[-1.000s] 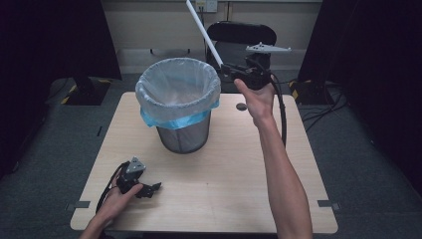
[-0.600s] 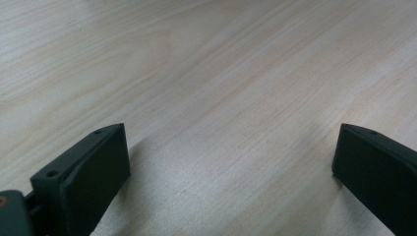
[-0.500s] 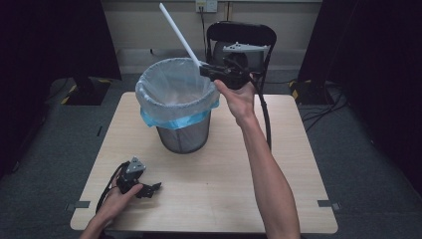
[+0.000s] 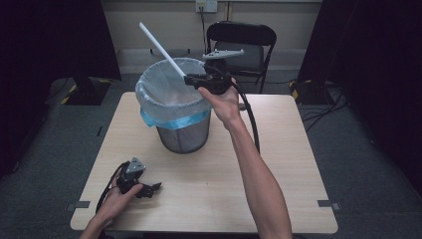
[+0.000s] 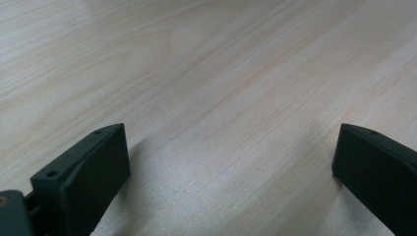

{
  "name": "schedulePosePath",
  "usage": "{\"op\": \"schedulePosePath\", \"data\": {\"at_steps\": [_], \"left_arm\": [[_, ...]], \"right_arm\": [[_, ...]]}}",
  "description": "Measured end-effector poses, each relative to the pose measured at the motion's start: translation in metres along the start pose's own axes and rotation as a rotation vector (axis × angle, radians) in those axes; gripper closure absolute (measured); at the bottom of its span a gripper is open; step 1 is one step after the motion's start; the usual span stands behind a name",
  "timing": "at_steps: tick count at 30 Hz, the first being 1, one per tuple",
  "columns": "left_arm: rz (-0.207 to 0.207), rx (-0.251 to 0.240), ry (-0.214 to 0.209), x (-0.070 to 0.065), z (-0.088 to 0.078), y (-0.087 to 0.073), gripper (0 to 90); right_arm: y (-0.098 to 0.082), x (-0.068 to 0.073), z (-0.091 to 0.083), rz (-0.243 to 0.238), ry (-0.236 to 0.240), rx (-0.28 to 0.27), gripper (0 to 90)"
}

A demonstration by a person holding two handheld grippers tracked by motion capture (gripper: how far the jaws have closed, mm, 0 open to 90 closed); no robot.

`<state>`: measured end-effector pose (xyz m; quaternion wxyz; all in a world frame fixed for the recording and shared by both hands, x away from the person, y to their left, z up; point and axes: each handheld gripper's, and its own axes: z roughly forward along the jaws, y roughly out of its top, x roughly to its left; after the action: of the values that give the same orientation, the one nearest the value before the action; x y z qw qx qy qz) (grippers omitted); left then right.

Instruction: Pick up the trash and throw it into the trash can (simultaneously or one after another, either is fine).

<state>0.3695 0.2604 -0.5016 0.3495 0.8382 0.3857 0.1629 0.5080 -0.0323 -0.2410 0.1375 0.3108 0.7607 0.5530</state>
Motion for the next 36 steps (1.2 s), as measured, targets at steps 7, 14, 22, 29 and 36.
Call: {"op": "schedulePosePath", "data": {"at_steps": [7,14,22,29,36], "left_arm": [[0.004,0.002,0.0,0.0,0.0,0.0,0.3],[0.004,0.002,0.001,0.0,0.0,0.0,0.3],[0.003,0.002,0.001,0.0,0.0,0.0,0.3],[0.0,0.0,0.0,0.0,0.0,0.0,0.3],[0.0,0.0,0.0,0.0,0.0,0.0,0.3]], "right_arm": [[-0.003,-0.004,0.006,0.018,-0.011,0.021,52.3],[-0.001,-0.007,0.003,0.038,-0.024,0.016,41.5],[0.0,-0.009,0.002,0.039,-0.023,0.01,34.6],[0.001,-0.012,-0.003,0.036,-0.039,0.005,29.3],[0.003,-0.02,-0.017,0.046,-0.071,-0.011,20.9]]}}
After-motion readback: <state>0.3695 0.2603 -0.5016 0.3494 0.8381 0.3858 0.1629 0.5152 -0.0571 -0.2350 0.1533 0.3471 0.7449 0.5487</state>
